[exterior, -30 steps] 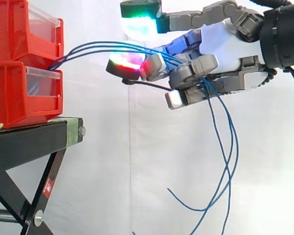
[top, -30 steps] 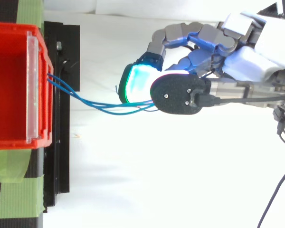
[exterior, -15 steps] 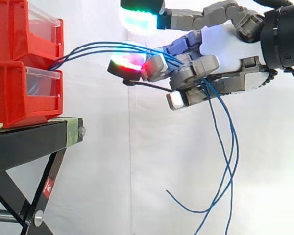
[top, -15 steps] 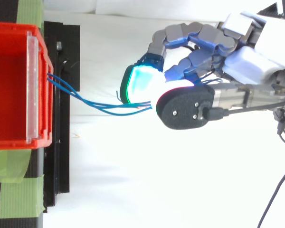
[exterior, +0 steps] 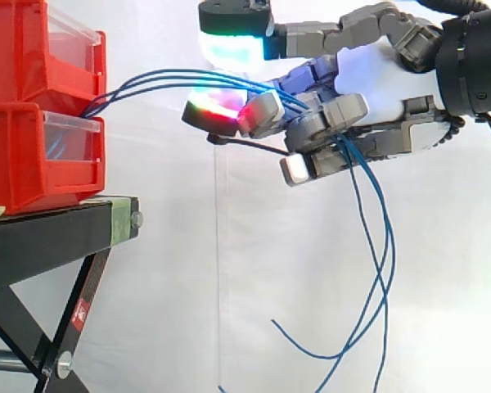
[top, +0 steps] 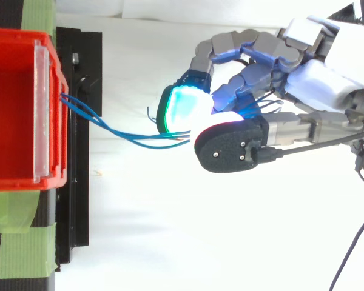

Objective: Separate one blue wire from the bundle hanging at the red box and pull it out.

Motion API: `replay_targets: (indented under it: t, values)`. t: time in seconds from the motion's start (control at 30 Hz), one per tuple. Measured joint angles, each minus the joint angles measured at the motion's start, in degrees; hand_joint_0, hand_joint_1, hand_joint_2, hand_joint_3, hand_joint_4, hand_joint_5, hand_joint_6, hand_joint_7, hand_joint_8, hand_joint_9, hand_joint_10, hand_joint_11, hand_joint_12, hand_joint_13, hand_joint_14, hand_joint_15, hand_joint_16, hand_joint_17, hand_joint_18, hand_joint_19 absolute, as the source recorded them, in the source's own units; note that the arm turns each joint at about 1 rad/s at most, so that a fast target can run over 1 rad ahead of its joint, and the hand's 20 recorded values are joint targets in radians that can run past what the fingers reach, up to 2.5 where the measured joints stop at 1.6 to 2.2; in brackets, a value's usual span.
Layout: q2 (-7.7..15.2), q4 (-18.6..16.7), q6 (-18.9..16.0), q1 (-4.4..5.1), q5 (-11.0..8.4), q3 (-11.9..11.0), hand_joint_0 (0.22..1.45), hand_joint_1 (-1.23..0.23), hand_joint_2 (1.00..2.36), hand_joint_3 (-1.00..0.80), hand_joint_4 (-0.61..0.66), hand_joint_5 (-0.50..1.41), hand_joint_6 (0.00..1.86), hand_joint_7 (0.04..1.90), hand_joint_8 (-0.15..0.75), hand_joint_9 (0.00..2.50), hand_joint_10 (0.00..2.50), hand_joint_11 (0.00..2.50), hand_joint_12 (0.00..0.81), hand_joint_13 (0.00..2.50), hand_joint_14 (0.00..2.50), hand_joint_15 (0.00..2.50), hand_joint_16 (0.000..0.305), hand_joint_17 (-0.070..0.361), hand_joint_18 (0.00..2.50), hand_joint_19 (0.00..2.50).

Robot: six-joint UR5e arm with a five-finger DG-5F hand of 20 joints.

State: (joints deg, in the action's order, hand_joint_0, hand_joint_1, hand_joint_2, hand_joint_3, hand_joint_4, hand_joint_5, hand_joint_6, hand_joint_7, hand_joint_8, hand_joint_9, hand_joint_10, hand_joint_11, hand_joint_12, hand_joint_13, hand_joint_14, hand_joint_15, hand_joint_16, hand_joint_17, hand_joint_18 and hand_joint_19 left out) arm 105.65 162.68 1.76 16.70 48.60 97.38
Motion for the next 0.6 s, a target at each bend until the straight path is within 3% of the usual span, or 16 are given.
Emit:
replay_targets:
  t: [0.6]
  values:
    - [0.01, 0.0, 0.02, 0.08, 0.0, 0.0, 0.61, -0.66, 1.03, -0.15, 0.2, -0.19, 0.85, 1.18, 0.324, 0.97, 0.48, 1.82, 0.36, 0.98, 1.92, 1.17, 0.045, 0.1, 0.87, 1.25]
